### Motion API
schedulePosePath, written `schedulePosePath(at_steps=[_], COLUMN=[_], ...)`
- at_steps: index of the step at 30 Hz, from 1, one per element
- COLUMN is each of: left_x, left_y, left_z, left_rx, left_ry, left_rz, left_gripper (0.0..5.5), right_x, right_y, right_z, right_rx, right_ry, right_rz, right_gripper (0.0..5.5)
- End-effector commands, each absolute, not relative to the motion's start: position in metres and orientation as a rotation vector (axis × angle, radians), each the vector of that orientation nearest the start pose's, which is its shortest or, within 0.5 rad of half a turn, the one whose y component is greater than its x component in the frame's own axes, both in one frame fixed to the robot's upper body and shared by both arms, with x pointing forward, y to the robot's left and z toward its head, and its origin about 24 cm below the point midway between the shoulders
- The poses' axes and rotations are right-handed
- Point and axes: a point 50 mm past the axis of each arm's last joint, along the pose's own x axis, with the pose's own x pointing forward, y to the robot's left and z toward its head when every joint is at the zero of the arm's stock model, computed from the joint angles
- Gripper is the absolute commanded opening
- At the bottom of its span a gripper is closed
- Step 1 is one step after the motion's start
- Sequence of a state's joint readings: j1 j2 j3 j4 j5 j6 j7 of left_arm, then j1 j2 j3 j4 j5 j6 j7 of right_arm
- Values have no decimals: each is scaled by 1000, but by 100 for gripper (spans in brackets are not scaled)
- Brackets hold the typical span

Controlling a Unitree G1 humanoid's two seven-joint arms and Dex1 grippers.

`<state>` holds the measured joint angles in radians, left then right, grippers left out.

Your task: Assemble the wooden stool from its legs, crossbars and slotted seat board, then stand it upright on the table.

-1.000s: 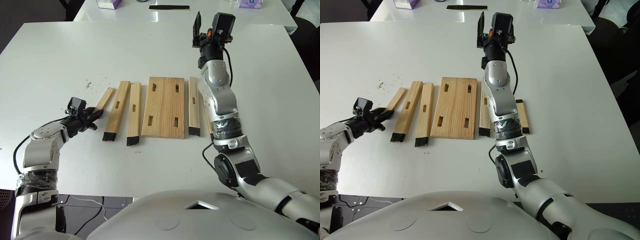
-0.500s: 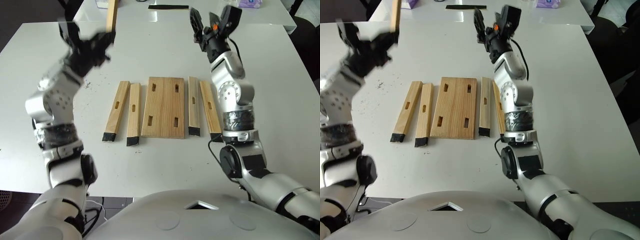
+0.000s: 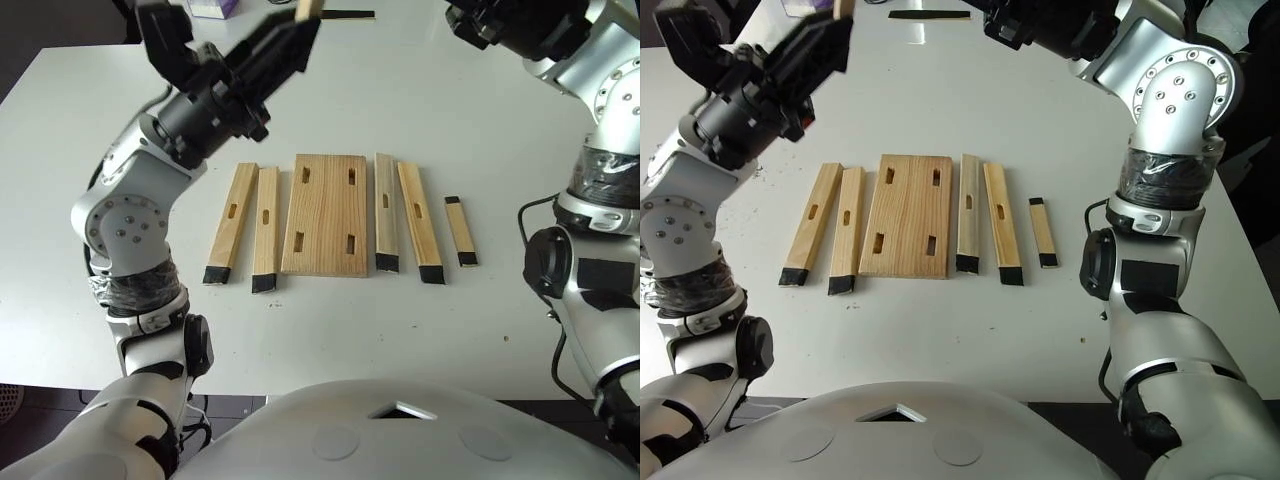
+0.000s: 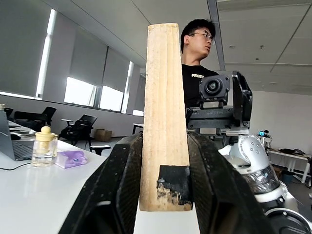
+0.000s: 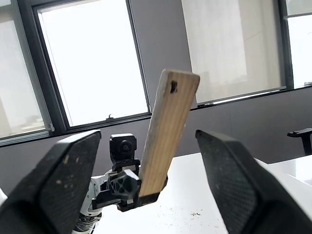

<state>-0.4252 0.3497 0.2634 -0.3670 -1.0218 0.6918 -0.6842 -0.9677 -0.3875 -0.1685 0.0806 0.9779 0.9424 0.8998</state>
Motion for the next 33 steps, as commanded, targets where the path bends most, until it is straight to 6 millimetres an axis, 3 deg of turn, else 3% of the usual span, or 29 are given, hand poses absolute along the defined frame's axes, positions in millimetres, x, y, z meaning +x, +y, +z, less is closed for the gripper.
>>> schedulePosePath(at_steps=[1,11,25,33], left_x=[250,247,247,254], left_y=[156,153,153,158], left_z=[218,211,206,204], left_rx=[-399,-402,-407,-396], left_ry=[-300,-249,-211,-195], left_rz=[-1189,-1279,-1318,-1271], left_gripper=[132,132,132,132], right_x=[309,306,298,293], right_y=[-108,-104,-106,-112], right_z=[295,296,301,298], right_rx=[351,336,361,369], right_ry=[-121,-113,-116,-119], right_rz=[1527,1614,1692,1706], right_gripper=[360,360,144,132])
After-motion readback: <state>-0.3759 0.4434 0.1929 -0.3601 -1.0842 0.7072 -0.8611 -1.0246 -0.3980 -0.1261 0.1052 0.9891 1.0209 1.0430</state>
